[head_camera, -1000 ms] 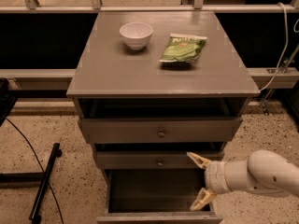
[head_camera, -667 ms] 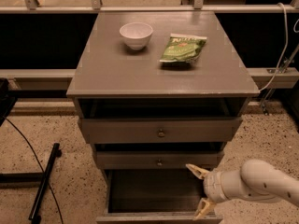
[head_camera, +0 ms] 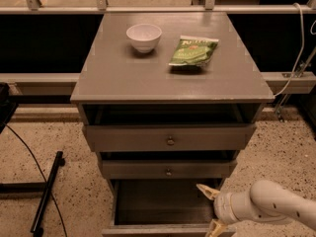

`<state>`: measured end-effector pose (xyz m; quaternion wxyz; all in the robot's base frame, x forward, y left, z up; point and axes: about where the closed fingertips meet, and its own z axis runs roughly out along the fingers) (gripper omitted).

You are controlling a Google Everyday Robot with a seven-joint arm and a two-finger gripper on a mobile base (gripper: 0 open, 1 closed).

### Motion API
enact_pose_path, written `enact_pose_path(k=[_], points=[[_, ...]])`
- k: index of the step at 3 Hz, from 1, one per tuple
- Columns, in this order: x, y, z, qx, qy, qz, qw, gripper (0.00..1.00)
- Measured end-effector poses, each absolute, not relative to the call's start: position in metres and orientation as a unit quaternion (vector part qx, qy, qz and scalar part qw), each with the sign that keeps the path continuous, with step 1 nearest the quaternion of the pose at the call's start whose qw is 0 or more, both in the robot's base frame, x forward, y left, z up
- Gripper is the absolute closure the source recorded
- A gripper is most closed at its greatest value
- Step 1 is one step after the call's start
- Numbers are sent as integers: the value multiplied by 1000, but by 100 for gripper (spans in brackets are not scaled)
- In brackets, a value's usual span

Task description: Close bottom drawer

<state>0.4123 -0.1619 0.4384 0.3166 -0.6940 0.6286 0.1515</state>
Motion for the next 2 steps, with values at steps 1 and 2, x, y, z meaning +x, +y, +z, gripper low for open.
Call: enact_pose_path(k=[1,2], points=[[411,-162,412,-700,631,136,306,0],[411,-174,368,-699,644,111,290,18]])
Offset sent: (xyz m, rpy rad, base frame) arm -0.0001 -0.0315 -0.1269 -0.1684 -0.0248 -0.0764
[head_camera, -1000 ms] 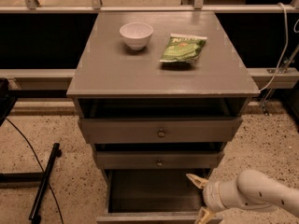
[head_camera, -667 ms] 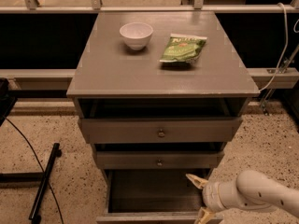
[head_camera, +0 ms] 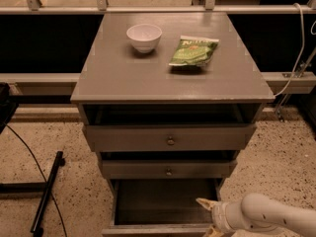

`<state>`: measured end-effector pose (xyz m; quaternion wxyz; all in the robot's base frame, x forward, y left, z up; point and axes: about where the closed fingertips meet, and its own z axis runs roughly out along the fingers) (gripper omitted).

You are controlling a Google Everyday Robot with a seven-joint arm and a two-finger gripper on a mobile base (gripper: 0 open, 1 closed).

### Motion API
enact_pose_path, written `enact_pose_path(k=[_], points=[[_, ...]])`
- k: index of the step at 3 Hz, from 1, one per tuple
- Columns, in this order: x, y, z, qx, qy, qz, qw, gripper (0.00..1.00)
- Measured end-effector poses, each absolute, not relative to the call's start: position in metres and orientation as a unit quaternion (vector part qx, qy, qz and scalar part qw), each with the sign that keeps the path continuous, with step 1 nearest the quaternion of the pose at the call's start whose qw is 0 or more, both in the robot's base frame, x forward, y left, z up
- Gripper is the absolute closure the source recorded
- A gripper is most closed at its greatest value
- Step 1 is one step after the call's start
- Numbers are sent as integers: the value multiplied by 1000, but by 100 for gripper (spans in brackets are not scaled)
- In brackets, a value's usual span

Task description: Close bottom drawer

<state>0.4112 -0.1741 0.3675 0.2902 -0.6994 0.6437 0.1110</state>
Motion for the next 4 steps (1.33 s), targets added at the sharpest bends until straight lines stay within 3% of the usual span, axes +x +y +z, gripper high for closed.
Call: enact_pose_path(k=[3,4], points=[[401,-182,290,-687,648,139,300,88],[400,-181,290,-687,647,140,300,100]])
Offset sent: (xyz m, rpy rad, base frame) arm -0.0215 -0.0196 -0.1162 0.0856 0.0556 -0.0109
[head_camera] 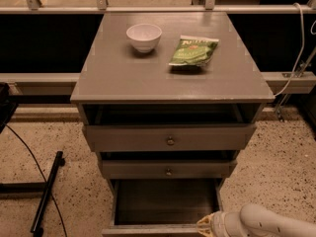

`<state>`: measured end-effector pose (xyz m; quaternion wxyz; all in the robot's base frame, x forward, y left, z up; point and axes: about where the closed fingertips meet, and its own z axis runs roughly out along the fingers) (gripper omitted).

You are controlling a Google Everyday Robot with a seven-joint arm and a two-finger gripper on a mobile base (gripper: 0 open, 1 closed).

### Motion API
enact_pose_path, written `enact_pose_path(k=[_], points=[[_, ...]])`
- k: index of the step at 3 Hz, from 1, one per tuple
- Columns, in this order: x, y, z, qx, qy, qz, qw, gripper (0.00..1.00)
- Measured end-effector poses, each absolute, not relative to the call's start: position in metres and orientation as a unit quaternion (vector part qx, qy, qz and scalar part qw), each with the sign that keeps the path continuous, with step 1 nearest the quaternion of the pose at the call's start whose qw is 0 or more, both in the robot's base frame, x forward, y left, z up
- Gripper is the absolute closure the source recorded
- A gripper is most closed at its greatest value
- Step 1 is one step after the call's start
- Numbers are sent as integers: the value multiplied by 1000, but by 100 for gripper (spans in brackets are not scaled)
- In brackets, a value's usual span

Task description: Close bottom drawer

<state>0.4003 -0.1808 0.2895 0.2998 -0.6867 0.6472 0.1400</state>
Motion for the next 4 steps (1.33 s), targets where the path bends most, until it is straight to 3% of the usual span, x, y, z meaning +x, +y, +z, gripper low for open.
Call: enact_pose_path(k=[4], points=[[372,-176,181,-678,647,238,255,100]])
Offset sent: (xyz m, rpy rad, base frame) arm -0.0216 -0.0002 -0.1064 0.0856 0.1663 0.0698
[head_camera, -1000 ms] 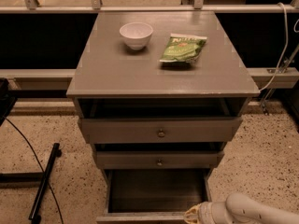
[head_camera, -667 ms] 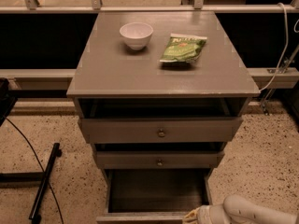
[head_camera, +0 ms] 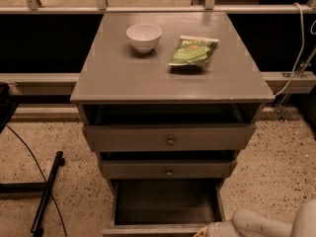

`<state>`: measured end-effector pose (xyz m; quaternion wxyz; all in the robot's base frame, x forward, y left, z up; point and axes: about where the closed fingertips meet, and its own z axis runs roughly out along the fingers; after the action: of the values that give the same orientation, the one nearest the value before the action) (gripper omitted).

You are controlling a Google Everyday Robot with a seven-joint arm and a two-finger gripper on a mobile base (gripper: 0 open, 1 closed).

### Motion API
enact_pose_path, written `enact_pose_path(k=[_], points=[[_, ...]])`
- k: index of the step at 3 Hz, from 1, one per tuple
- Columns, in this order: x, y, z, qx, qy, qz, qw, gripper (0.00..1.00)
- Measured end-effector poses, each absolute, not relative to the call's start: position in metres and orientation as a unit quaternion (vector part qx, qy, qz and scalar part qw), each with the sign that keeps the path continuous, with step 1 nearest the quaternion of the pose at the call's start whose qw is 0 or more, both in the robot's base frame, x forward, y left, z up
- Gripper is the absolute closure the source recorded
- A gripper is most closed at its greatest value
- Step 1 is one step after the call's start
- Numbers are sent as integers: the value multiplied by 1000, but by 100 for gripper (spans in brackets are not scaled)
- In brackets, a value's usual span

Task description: Close bottom drawer

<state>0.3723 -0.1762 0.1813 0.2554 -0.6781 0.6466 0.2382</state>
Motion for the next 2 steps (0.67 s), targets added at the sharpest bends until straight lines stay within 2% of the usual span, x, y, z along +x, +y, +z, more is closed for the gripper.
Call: enact_pose_path(k=[2], points=[[377,-150,147,-646,670,242,275,100]])
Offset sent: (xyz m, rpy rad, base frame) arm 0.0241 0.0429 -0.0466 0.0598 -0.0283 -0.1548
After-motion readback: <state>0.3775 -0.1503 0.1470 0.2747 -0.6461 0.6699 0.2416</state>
